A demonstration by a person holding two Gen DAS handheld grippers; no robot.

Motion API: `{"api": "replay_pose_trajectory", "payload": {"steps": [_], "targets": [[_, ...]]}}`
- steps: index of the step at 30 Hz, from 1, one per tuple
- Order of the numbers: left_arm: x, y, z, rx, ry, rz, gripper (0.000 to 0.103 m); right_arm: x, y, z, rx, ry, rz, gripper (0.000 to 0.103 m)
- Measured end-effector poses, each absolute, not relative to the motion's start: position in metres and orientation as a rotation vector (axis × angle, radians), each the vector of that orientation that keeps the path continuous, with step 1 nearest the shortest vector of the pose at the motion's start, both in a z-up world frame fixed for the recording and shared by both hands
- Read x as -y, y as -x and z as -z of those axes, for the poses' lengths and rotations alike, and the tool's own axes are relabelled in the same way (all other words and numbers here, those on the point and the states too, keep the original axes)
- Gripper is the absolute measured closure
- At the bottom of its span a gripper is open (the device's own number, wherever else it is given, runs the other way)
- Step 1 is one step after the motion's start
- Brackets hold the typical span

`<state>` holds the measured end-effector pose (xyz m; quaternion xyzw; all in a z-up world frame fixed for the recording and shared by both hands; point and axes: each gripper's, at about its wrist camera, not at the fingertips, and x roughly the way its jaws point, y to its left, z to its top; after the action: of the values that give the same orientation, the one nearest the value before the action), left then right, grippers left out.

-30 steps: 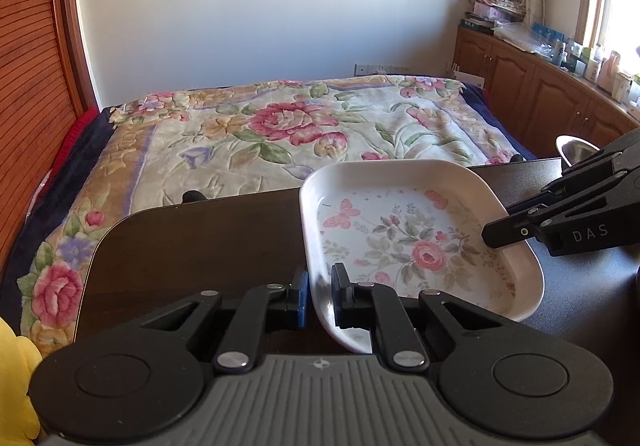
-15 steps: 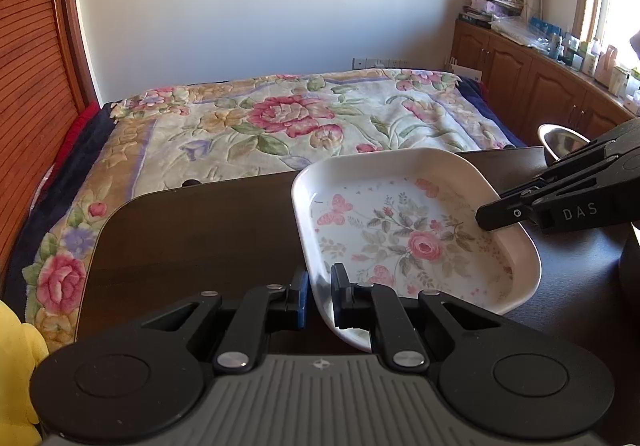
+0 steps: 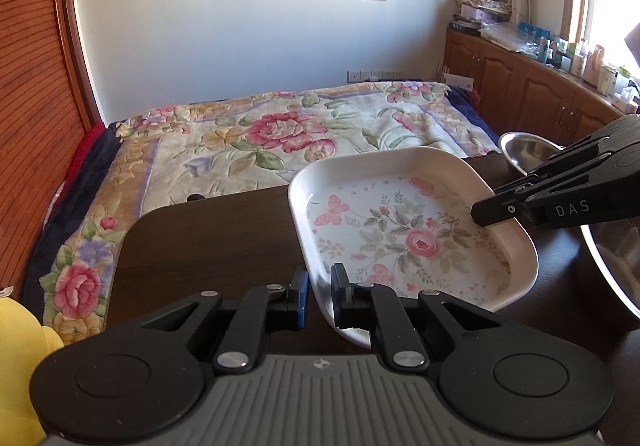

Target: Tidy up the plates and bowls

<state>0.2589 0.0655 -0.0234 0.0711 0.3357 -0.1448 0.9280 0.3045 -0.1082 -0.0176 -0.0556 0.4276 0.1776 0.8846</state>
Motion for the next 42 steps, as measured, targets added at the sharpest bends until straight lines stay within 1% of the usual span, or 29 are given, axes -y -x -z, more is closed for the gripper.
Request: {"api": "replay_pose_trajectory", "payload": {"steps": [6, 10, 35, 42], "targets": [[-0.063, -0.231, 0.01, -0.662, -0.158, 0.302, 0.09, 0.111, -0.282, 0.004, -0.859, 0.117, -0.376, 0.09], [-0.063, -0.211, 0.013, -0.664, -0.157, 0.312, 0.09, 0.112, -0.267, -0.001, -0.847, 0.121, -0.38, 0.09], [-0.063, -0.124, 0.0, -0.616, -0.158, 0.343, 0.09, 0.117, -0.186, -0.007, -0.802, 0.147, -0.393, 0.09], [-0.065, -0.108, 0.005, -0.621, -0.143, 0.339, 0.09, 0.124, -0.167, -0.01, -0.786, 0.128, -0.417, 0.09]]}}
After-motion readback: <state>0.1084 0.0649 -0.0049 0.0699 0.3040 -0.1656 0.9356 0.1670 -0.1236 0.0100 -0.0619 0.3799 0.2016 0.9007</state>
